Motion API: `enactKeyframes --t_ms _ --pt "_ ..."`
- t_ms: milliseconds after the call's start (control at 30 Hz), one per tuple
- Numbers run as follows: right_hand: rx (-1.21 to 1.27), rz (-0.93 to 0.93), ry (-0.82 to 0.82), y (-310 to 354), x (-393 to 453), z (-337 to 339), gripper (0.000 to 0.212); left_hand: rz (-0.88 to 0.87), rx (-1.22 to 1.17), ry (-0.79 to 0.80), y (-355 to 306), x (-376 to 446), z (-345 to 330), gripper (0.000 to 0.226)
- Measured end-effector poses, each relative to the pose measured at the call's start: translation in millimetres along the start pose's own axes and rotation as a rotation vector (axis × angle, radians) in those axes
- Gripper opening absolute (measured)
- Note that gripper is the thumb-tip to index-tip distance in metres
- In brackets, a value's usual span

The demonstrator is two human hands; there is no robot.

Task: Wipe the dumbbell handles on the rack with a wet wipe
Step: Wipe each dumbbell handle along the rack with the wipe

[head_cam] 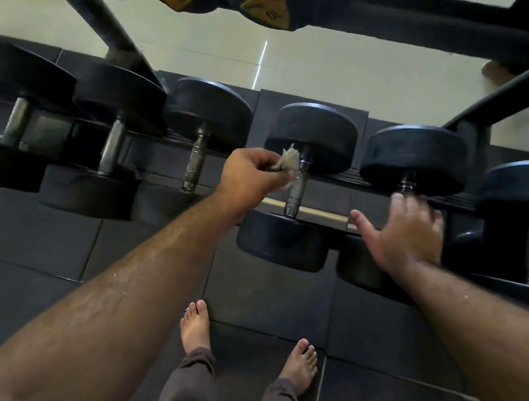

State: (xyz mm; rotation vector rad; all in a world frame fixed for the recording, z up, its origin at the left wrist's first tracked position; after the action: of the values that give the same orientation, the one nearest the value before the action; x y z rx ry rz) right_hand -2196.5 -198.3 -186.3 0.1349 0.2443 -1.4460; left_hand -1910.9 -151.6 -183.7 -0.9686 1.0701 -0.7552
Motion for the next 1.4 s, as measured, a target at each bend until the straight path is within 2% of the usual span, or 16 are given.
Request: enactKeyframes --t_ms 167,200,300,467,633,767,833,900,967,1033,1133,1200,1233,1300,1367,1400 --pt "0.109 -0.048 0.202 -26.3 0.2 -6.5 0.146 -0.162 0.707 -0.166 -4.6 10.1 -34.1 0.011" --pt "0.117 -0.025 0.19 -24.7 0.2 -5.2 0.147 -0.19 0.811 -0.149 -4.6 12.7 -41.8 0.003" --pt "0.122 0.01 0.163 -24.0 0.8 -1.6 0.142 -0.297 1.005 -0.103 -6.6 23.9 -62.5 0.028" --pt "0.11 0.03 0.157 -25.8 0.1 1.4 0.136 -0.381 1.348 0.004 -3.4 47.1 -88.8 0.025" --pt "0.094 0.038 0.13 -24.7 -1.7 4.5 0.129 -0.494 1.373 0.269 9.0 51.5 -85.8 0.027" --pt "0.094 0.028 0.146 -25.7 -1.4 6.4 0.129 -0.321 1.444 0.765 17.0 34.7 -68.7 0.03" --pt "0.082 0.03 0.142 -25.2 -1.1 8.3 0.129 -0.353 1.324 0.735 10.3 42.2 -63.6 0.029" --pt "0.081 0.032 0.155 -23.8 -1.1 8.3 0.132 -0.457 1.206 0.47 -4.9 55.2 -66.3 0.027" --pt "0.091 0.023 0.164 -22.9 -0.5 7.2 0.135 -0.455 1.244 0.246 -11.5 60.1 -75.5 0.026" --pt "0.094 0.015 0.166 -23.2 -0.4 6.6 0.136 -0.325 1.325 0.3 3.7 56.5 -89.5 0.022" --pt "0.086 0.014 0.15 -23.1 0.0 7.0 0.134 -0.177 1.368 0.633 28.4 45.3 -96.1 0.021" --pt "0.075 0.019 0.141 -22.1 0.2 6.1 0.133 -0.094 1.341 0.774 22.7 45.6 -86.2 0.019" --pt "0.07 0.018 0.139 -22.0 0.4 5.2 0.133 -0.091 1.304 0.789 18.8 49.4 -82.3 0.018" --pt "0.063 0.019 0.141 -21.8 0.6 3.1 0.133 -0.193 1.231 0.661 1.3 58.9 -79.0 0.02" --pt "0.063 0.017 0.139 -21.4 0.6 2.6 0.134 -0.31 1.252 0.507 -6.2 61.9 -81.2 0.026" --pt "0.061 0.017 0.135 -21.3 1.0 2.8 0.134 -0.281 1.301 0.52 -3.3 60.0 -86.1 0.026"
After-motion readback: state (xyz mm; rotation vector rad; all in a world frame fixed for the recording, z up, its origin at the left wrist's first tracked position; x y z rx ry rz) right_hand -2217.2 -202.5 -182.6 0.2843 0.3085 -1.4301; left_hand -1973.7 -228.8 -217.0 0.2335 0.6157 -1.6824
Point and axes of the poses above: each hand's wrist, its own x-axis towards the middle knuckle, its own z-axis out of the back of the hand, y = z × x, the point moved 4 cm from there along x, towards the middle knuckle, and after that the axes turned 1 degree about -z, right-handed, at the moved point
